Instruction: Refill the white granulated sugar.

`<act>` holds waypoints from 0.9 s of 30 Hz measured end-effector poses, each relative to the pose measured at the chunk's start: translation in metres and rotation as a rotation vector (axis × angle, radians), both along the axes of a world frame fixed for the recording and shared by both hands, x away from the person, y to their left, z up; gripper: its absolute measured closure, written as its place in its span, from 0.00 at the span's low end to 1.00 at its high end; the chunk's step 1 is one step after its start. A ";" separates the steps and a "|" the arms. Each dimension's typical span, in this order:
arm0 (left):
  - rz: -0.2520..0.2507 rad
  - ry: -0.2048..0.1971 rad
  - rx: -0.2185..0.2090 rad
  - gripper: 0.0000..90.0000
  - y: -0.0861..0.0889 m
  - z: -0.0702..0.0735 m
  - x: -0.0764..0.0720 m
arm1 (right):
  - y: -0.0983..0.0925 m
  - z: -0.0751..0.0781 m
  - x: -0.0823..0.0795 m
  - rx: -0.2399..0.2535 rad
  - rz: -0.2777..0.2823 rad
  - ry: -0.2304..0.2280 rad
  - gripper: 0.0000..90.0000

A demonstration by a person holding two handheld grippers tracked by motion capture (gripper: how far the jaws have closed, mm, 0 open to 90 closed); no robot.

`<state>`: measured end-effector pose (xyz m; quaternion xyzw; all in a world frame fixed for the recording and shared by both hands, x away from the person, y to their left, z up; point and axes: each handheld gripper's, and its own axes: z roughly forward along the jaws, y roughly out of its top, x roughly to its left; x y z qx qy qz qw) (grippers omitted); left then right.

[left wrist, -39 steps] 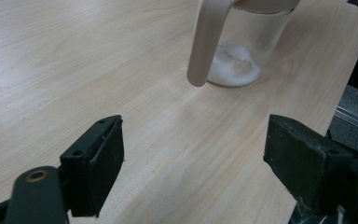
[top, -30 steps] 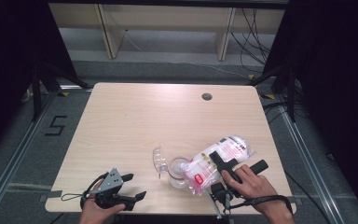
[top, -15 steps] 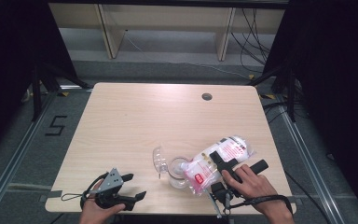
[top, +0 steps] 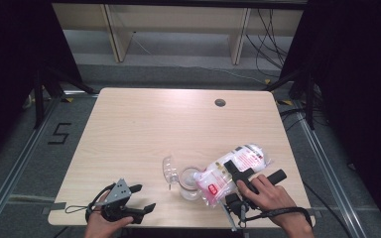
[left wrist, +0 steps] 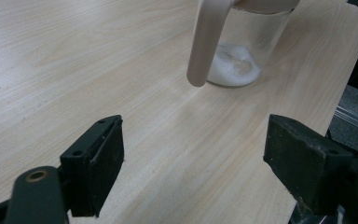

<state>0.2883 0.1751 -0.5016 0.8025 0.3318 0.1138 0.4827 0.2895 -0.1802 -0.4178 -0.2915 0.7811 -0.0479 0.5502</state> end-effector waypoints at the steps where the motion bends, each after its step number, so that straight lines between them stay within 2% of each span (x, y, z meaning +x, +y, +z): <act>1: 0.000 0.000 0.000 0.22 0.000 0.000 0.000 | 0.000 0.000 0.000 0.000 0.000 0.000 0.63; 5: 0.002 -0.004 -0.005 0.22 0.000 0.000 0.000 | 0.000 0.000 0.000 0.000 0.001 0.002 0.63; 8: 0.002 0.001 0.010 0.22 0.000 0.001 -0.001 | 0.000 0.000 0.000 -0.006 0.000 -0.001 0.63; 9: 0.001 0.001 0.010 0.22 0.000 0.001 -0.001 | 0.000 0.000 0.000 -0.001 0.006 -0.018 0.63; 11: 0.010 0.005 -0.006 0.22 -0.001 0.000 -0.001 | 0.001 0.000 0.001 -0.018 0.012 -0.013 0.63; 12: 0.010 0.005 -0.006 0.22 -0.001 0.000 -0.001 | 0.001 0.002 0.000 -0.043 -0.001 -0.018 0.63; 13: -0.002 0.004 0.010 0.22 0.000 0.000 0.000 | 0.001 0.002 0.000 -0.043 -0.001 -0.018 0.63; 14: -0.006 0.000 0.016 0.22 0.000 0.000 0.000 | 0.001 0.001 0.000 -0.040 0.002 -0.049 0.63; 15: -0.010 -0.005 0.020 0.22 0.000 0.000 0.000 | 0.001 0.001 0.000 -0.048 0.007 -0.051 0.63; 19: 0.003 0.004 0.001 0.22 -0.001 0.000 0.000 | 0.002 0.002 0.000 -0.046 0.013 -0.056 0.63; 25: -0.006 0.000 0.014 0.22 0.000 0.000 0.000 | 0.003 0.002 0.000 -0.049 0.010 -0.060 0.63; 27: 0.001 0.004 0.000 0.22 -0.001 0.000 0.000 | 0.003 0.003 0.000 -0.051 0.009 -0.060 0.64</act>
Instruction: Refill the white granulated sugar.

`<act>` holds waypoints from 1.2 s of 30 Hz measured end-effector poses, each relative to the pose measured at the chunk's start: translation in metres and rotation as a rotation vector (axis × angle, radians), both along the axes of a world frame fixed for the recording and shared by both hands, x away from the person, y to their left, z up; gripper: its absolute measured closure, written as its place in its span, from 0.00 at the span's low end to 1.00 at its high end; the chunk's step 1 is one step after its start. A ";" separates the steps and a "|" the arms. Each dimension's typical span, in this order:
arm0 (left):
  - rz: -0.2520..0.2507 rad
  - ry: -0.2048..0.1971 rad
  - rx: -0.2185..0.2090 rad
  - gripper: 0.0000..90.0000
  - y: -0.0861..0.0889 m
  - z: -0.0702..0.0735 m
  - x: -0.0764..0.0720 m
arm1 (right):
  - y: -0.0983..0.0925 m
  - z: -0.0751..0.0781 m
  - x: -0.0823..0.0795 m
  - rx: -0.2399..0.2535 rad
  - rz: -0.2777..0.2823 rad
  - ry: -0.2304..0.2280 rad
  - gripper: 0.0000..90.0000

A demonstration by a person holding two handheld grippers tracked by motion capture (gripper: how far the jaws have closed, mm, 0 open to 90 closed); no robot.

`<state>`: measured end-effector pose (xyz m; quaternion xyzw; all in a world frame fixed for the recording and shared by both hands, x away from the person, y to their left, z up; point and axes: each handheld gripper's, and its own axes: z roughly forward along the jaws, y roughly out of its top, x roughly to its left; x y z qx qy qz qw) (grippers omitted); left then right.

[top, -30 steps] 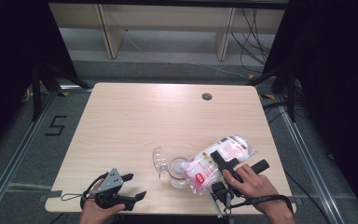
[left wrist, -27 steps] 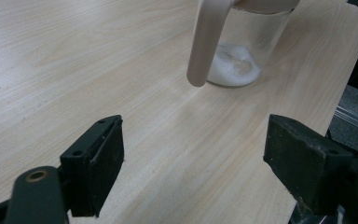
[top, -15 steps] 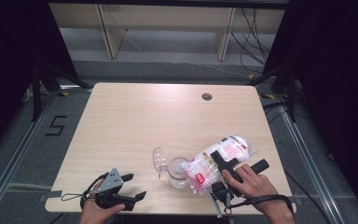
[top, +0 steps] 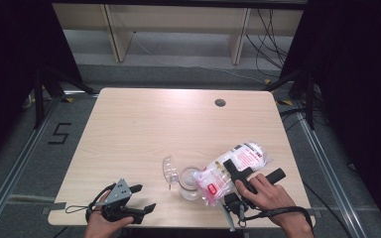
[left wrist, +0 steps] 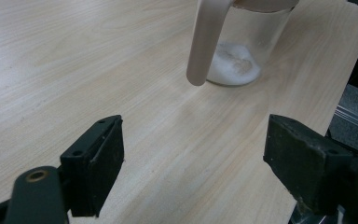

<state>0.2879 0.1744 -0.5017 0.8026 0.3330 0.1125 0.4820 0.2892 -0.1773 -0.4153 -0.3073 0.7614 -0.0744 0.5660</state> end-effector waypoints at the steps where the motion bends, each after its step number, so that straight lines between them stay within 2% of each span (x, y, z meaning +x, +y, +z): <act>1: 0.009 0.002 -0.006 0.22 -0.001 0.000 -0.001 | 0.000 0.000 0.000 0.000 0.002 0.001 0.64; 4: 0.001 0.001 -0.003 0.22 0.000 0.000 0.000 | 0.000 -0.001 0.000 -0.001 0.001 0.002 0.64; 5: -0.009 -0.005 0.016 0.22 0.001 0.000 0.001 | 0.000 -0.001 0.000 -0.002 0.002 0.002 0.64; 9: -0.007 -0.004 0.014 0.22 0.001 0.000 0.000 | 0.000 -0.002 0.001 -0.001 0.000 0.001 0.64; 10: 0.002 -0.001 -0.006 0.22 -0.001 0.000 0.000 | 0.000 -0.001 0.001 -0.005 0.000 -0.001 0.64; 11: 0.002 -0.001 -0.006 0.22 -0.001 0.000 0.000 | 0.000 -0.001 0.001 -0.005 0.000 -0.001 0.64; 12: 0.003 -0.001 -0.006 0.22 -0.001 0.000 0.000 | 0.001 0.000 0.001 -0.015 -0.024 0.025 0.64; 13: -0.008 -0.004 0.015 0.22 0.001 0.000 0.001 | 0.001 0.001 0.001 -0.019 -0.025 0.024 0.64; 17: -0.008 -0.005 0.015 0.22 0.001 0.000 0.000 | 0.000 0.000 0.001 -0.026 -0.021 0.009 0.64; 22: 0.002 -0.002 -0.005 0.22 -0.001 0.000 0.000 | 0.001 0.000 0.000 -0.033 -0.017 0.010 0.64; 24: -0.002 -0.004 0.004 0.22 0.000 0.000 0.000 | 0.002 0.000 0.000 -0.039 -0.018 0.012 0.64; 32: 0.002 -0.003 -0.011 0.22 -0.001 0.000 0.000 | 0.002 -0.001 0.000 -0.048 -0.025 0.013 0.64; 36: 0.003 -0.003 0.003 0.22 0.000 0.001 0.000 | 0.002 0.000 -0.001 -0.045 -0.020 0.011 0.64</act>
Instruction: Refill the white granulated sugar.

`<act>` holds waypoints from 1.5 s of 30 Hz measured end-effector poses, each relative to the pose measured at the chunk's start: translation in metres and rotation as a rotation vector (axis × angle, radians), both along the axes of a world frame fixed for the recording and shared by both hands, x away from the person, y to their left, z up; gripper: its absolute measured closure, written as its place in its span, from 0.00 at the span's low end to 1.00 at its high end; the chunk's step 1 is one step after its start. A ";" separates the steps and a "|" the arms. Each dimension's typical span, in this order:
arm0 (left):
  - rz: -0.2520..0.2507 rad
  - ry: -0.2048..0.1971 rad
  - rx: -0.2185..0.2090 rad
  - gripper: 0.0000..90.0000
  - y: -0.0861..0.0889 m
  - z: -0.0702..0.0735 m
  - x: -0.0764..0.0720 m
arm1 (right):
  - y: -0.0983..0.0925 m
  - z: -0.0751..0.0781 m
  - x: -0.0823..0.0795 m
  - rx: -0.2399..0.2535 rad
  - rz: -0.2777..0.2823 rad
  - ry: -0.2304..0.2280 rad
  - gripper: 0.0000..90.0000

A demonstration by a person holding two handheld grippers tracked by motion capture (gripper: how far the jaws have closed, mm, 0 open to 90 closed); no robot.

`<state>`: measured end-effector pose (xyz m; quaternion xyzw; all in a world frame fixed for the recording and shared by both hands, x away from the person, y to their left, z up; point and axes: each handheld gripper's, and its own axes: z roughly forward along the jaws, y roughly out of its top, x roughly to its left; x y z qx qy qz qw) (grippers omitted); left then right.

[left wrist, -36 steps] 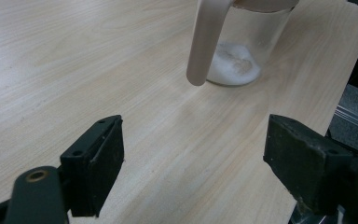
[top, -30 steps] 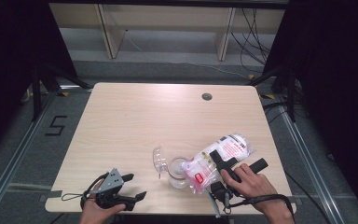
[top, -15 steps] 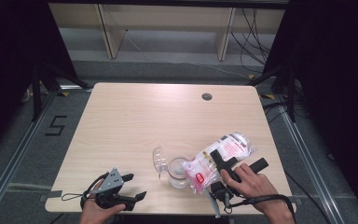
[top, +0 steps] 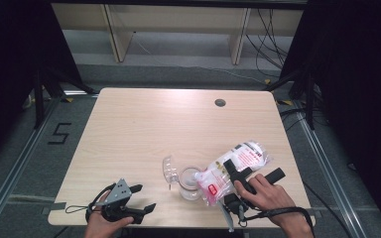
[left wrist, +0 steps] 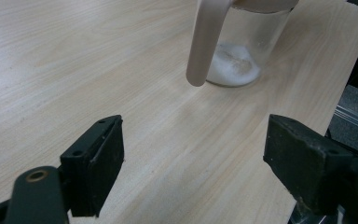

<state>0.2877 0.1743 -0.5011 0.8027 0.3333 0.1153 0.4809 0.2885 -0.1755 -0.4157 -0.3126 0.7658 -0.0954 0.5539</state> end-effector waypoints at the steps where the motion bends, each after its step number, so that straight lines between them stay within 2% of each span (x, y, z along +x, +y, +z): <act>1: -0.001 -0.001 -0.002 0.22 0.000 0.000 0.000 | 0.000 0.000 0.001 0.007 0.005 -0.002 0.64; 6: 0.000 -0.003 0.006 0.22 0.000 0.000 0.000 | 0.000 0.000 0.000 0.002 0.005 -0.001 0.64; 12: -0.003 0.001 -0.012 0.22 0.000 0.000 0.000 | -0.001 0.000 0.001 0.002 0.000 0.005 0.64; 33: -0.003 0.001 -0.012 0.22 0.000 0.000 0.000 | -0.001 0.002 0.000 0.002 0.002 0.005 0.65; 35: -0.001 0.003 0.007 0.22 0.001 0.001 0.000 | -0.001 0.002 0.000 0.000 0.002 0.004 0.65; 43: -0.007 -0.002 -0.004 0.22 0.001 0.000 0.001 | -0.002 0.003 0.000 0.014 0.001 -0.007 0.65; 45: -0.007 -0.001 -0.002 0.22 0.001 0.000 0.000 | -0.002 0.004 0.000 0.005 -0.004 0.001 0.65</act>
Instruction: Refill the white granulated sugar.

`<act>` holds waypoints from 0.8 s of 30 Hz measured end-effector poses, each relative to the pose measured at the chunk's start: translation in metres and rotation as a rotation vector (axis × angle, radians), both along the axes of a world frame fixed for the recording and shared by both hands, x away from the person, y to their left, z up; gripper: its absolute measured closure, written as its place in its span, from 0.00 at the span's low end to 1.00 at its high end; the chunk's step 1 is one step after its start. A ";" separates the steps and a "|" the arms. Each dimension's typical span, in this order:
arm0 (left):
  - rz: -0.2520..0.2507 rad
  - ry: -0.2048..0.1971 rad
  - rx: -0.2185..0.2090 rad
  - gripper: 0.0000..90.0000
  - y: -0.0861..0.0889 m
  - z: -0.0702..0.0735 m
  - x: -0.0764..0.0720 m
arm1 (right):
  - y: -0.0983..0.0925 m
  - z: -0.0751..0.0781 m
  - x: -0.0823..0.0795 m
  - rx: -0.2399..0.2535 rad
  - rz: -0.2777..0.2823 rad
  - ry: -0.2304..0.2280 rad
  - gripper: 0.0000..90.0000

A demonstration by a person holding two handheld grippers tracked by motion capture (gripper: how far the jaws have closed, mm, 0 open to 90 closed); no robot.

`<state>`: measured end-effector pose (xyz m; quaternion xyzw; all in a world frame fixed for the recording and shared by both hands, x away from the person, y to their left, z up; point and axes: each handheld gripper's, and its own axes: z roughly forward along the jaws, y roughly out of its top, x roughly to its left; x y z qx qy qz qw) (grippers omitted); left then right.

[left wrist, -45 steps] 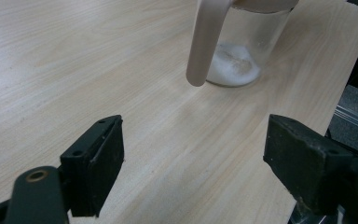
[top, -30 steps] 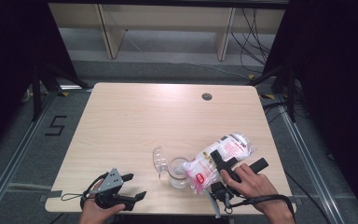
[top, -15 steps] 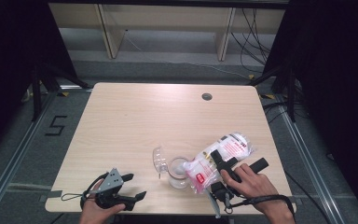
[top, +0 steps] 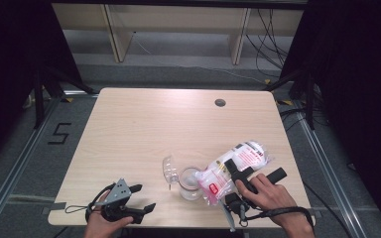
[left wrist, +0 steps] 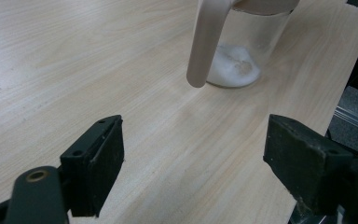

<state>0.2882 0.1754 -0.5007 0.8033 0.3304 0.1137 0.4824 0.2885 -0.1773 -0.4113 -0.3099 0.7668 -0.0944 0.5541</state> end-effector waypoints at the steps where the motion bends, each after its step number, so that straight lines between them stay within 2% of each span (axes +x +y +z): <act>1: -0.001 -0.003 -0.001 0.22 0.000 0.000 0.000 | 0.000 0.000 0.000 0.000 0.003 -0.005 0.65; 7: 0.001 0.000 0.003 0.22 0.000 0.000 0.000 | -0.001 0.000 0.000 0.002 0.001 -0.002 0.66; 11: 0.004 0.001 -0.009 0.22 -0.001 -0.001 0.000 | -0.001 0.000 0.001 0.003 -0.001 -0.004 0.66; 12: -0.003 -0.005 0.008 0.22 0.000 0.000 0.000 | -0.001 0.001 0.000 0.004 -0.001 -0.005 0.66; 17: 0.005 0.002 -0.005 0.22 -0.001 0.000 0.000 | -0.002 0.001 0.001 0.004 0.000 -0.008 0.66; 24: 0.001 -0.003 0.000 0.22 -0.001 0.000 0.000 | -0.002 0.001 0.000 -0.004 -0.006 -0.007 0.66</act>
